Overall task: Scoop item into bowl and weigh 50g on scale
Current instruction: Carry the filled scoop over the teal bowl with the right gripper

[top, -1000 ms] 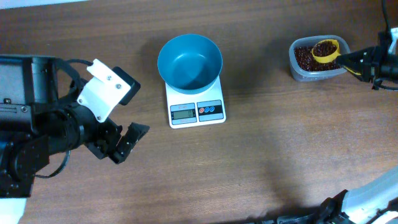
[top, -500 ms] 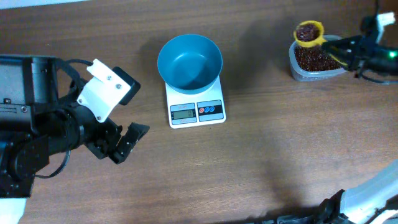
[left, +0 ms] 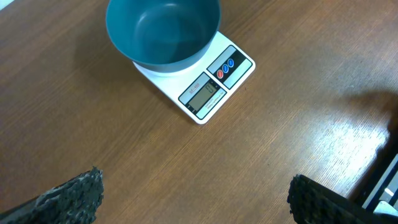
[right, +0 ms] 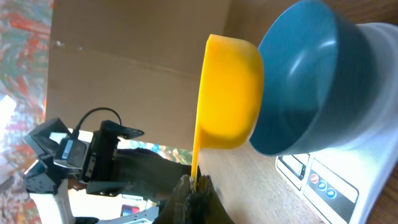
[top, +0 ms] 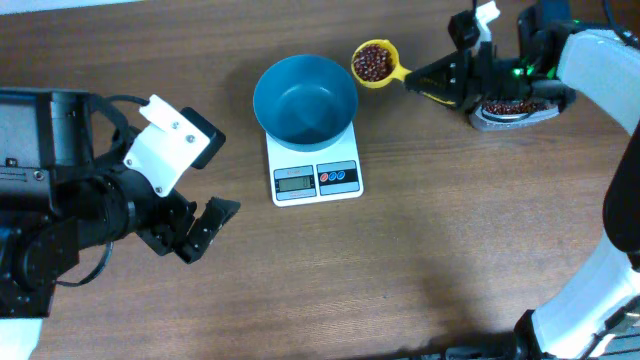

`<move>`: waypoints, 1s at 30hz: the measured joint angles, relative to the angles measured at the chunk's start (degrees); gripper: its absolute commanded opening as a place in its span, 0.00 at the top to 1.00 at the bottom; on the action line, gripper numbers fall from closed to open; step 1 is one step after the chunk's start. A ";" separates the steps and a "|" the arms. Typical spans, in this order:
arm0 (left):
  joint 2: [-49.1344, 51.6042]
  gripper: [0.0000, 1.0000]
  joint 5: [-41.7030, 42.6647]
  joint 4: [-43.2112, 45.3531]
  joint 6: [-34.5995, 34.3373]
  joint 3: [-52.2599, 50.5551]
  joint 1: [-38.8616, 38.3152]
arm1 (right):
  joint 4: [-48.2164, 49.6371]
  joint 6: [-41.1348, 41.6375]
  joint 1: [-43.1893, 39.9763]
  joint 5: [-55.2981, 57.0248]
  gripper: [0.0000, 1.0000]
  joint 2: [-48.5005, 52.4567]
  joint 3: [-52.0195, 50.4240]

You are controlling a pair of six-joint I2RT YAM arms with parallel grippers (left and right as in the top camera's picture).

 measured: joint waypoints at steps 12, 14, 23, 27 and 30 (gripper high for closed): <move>0.00 0.01 0.02 0.00 0.02 0.00 0.00 | 9.16 3.50 7.61 -0.04 0.96 0.00 -0.22; 0.00 0.01 0.02 0.02 0.00 0.00 0.00 | 9.33 3.54 8.57 -0.02 0.96 0.00 -0.22; 0.00 0.01 0.02 -0.02 0.00 0.00 0.00 | 20.61 11.02 9.53 3.85 0.96 0.00 -0.33; 0.00 0.01 0.02 0.02 0.00 0.00 0.00 | 24.13 11.19 9.53 4.04 0.96 0.04 -0.33; 0.00 0.01 0.02 0.00 0.00 0.00 0.00 | 24.17 11.19 9.53 4.17 0.96 0.04 -0.33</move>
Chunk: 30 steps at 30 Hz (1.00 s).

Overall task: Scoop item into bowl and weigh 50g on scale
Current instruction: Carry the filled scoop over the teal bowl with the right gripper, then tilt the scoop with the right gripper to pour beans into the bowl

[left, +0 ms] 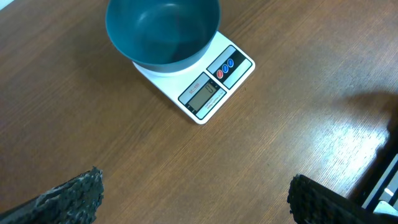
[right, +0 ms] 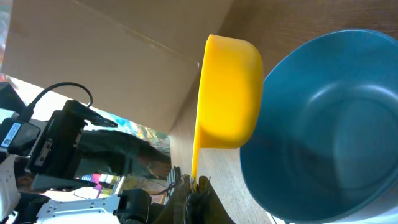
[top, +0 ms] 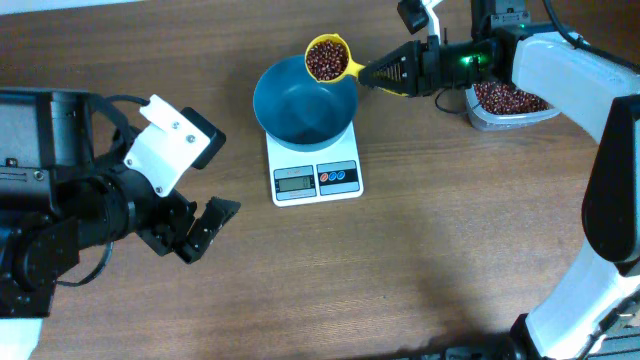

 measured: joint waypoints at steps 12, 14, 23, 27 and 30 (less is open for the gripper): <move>0.00 0.01 0.00 0.02 0.02 0.00 0.00 | 1.27 1.31 0.26 5.38 0.96 0.00 0.00; 0.00 0.01 0.00 0.04 0.00 0.00 0.00 | 5.09 1.60 2.49 5.97 0.96 0.02 0.00; 0.00 0.01 0.00 0.00 0.00 0.00 0.00 | 8.31 5.03 5.99 10.49 0.96 0.04 0.00; 0.00 0.01 0.00 0.00 0.02 0.00 0.00 | 8.31 4.72 5.99 11.89 0.96 0.04 0.00; 0.00 0.01 0.00 0.00 0.00 0.00 0.00 | 8.31 3.10 5.99 12.81 0.96 0.04 0.00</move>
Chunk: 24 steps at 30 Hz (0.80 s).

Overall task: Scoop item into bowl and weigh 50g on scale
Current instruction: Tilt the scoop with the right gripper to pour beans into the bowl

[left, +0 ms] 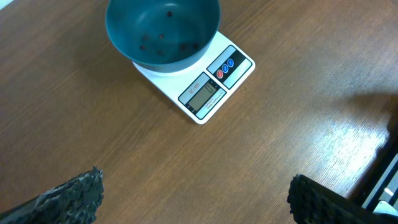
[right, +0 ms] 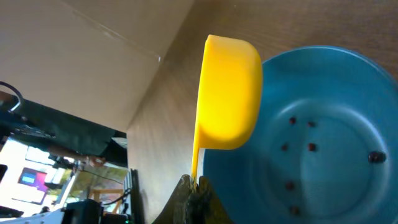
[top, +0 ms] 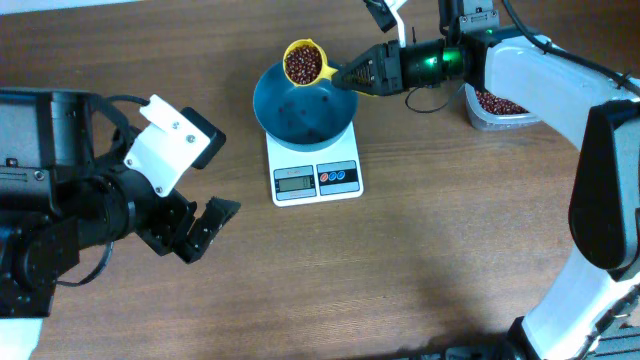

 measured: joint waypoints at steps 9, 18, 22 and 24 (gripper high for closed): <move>0.00 0.01 0.00 0.00 0.02 0.00 0.00 | -0.66 -7.39 0.00 8.63 0.96 0.00 0.00; 0.00 0.01 0.00 0.00 0.00 0.00 0.00 | -0.87 -11.06 0.00 10.05 0.96 0.02 0.00; 0.00 0.01 0.00 0.00 0.02 0.00 0.00 | -0.85 -11.10 0.00 9.64 0.96 0.00 0.00; 0.00 0.01 0.00 0.00 0.02 0.00 0.00 | -0.96 -11.10 0.00 10.93 0.96 0.00 0.00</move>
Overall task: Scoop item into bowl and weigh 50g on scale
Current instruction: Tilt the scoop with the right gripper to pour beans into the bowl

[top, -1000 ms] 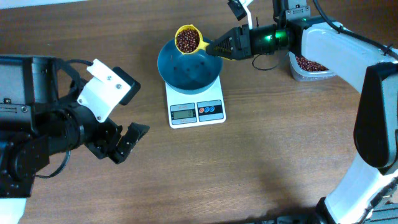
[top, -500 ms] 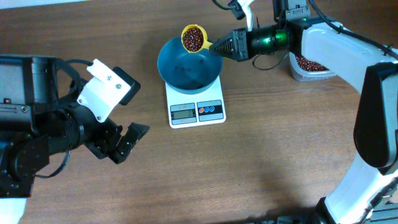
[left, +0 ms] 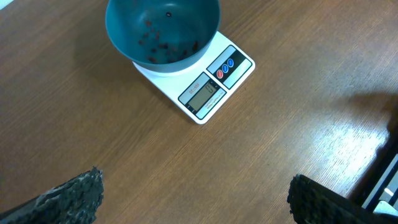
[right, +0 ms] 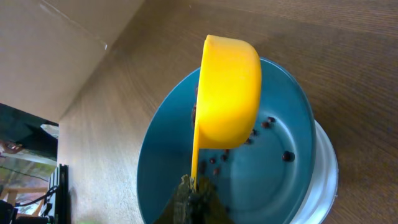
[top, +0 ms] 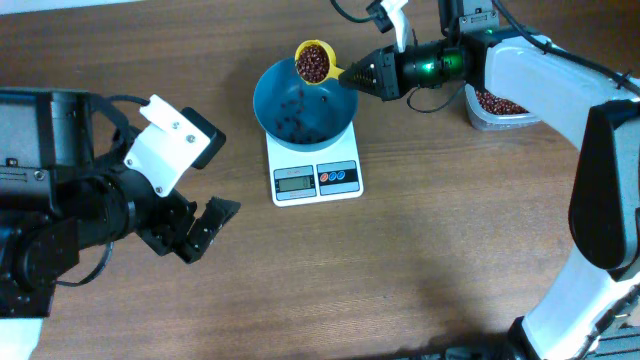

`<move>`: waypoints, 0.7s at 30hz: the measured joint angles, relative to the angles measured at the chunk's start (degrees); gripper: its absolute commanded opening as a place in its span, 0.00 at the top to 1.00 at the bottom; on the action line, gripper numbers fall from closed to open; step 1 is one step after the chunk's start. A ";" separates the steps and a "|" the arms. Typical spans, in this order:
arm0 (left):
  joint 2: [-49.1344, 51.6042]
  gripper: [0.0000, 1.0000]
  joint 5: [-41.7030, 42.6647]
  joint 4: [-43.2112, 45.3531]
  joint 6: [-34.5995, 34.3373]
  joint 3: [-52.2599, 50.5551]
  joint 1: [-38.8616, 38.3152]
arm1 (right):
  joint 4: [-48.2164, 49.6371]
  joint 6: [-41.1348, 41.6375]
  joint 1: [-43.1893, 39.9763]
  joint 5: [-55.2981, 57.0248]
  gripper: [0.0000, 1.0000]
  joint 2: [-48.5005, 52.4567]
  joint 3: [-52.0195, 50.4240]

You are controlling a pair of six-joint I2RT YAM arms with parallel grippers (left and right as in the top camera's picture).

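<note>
A blue bowl [top: 304, 104] stands on the white scale [top: 314, 178], with several red beans scattered on its bottom [left: 163, 42]. My right gripper [top: 362, 73] is shut on the handle of a yellow scoop [top: 314, 62], which holds red beans above the bowl's far rim. From the right wrist the scoop [right: 228, 91] hangs tilted over the bowl [right: 283, 180]. My left gripper [top: 205, 228] is open over bare table at the left, well short of the scale [left: 205, 81].
A clear tub of red beans [top: 500, 105] sits at the far right behind the right arm. The scale's display and buttons [top: 318, 179] face the table's front edge. Bare wood [top: 400, 270] spreads in front of the scale.
The scoop has shifted slightly right over the bowl's far rim and tilted further. More beans lie in the bowl. The left arm has not moved.
My right gripper first held the full scoop right of the empty bowl, near the bean tub. Then the scoop was at the bowl's far right rim. After that it was over the far rim with a few beans in the bowl, and now there are more.
</note>
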 measured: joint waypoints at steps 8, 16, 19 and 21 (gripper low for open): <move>0.00 0.01 0.00 0.00 -0.02 0.00 0.00 | -0.13 0.55 0.00 2.78 0.96 0.00 0.00; 0.00 0.01 0.00 0.00 -0.02 0.00 0.00 | -1.70 0.70 0.00 2.49 0.96 0.00 0.00; 0.00 0.01 0.00 0.00 -0.02 0.00 0.00 | -3.13 0.28 0.00 3.98 0.96 0.00 0.00; 0.00 0.01 0.00 0.00 -0.02 0.00 0.00 | -3.37 -0.04 0.00 3.85 0.96 0.00 0.00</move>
